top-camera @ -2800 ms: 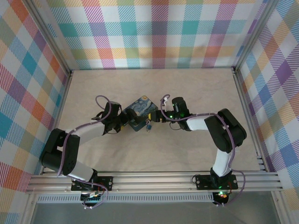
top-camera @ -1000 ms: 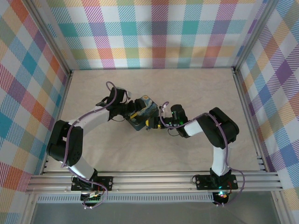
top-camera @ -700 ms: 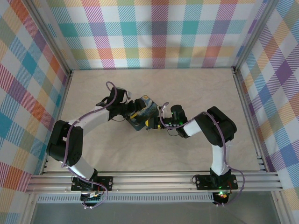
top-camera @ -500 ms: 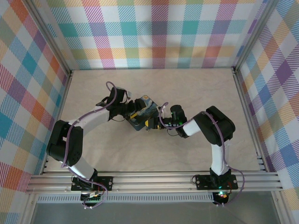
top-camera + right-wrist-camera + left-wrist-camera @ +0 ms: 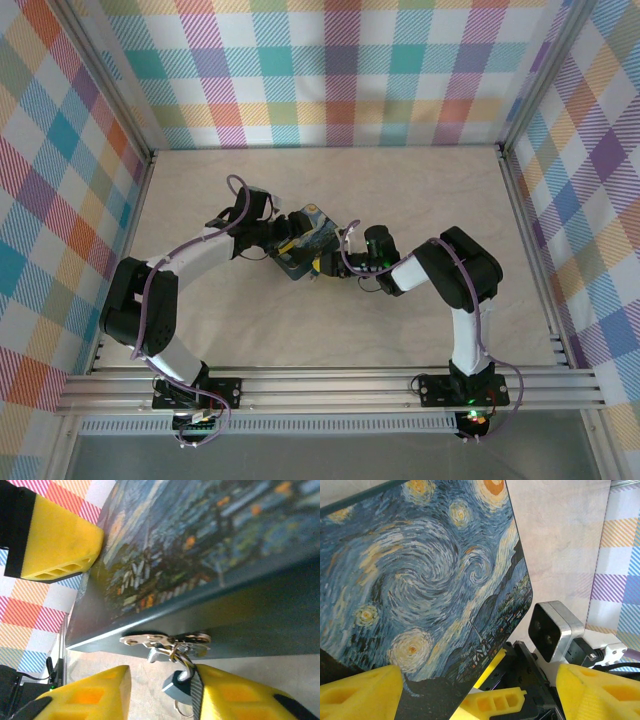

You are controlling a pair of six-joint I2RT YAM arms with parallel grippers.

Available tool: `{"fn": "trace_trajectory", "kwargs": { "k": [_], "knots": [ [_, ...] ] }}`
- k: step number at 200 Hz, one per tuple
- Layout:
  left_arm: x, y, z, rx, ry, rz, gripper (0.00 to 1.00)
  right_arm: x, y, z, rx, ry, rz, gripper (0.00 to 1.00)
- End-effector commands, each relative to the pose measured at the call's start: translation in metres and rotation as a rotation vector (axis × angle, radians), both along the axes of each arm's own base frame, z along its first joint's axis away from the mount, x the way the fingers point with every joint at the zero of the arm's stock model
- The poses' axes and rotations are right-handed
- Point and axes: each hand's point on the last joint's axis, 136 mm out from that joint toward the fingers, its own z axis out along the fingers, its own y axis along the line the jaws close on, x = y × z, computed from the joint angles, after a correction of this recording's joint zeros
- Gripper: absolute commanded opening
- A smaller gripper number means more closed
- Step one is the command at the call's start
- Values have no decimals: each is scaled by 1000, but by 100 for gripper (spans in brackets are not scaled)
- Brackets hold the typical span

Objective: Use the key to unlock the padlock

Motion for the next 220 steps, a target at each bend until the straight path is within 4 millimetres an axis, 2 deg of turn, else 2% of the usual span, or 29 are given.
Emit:
{"fn": "trace_trajectory", "kwargs": {
  "k": [1, 51, 89, 183, 220],
  "knots": [
    [-6, -3, -12, 22, 33, -7, 80, -1, 7, 7, 16, -30, 36, 34],
    [-7, -2, -12, 25, 32, -7, 80, 1, 7, 5, 6, -23, 24, 18],
    [-7, -1, -12, 31, 31, -5, 80, 3, 4, 4, -5, -21, 2, 11],
    [-19, 7, -27, 60, 54, 2, 81, 18, -14, 7, 5, 23, -148, 6],
    [-21, 10, -30, 66, 56, 9, 81, 20, -23, 3, -16, 51, -175, 5]
  ]
}}
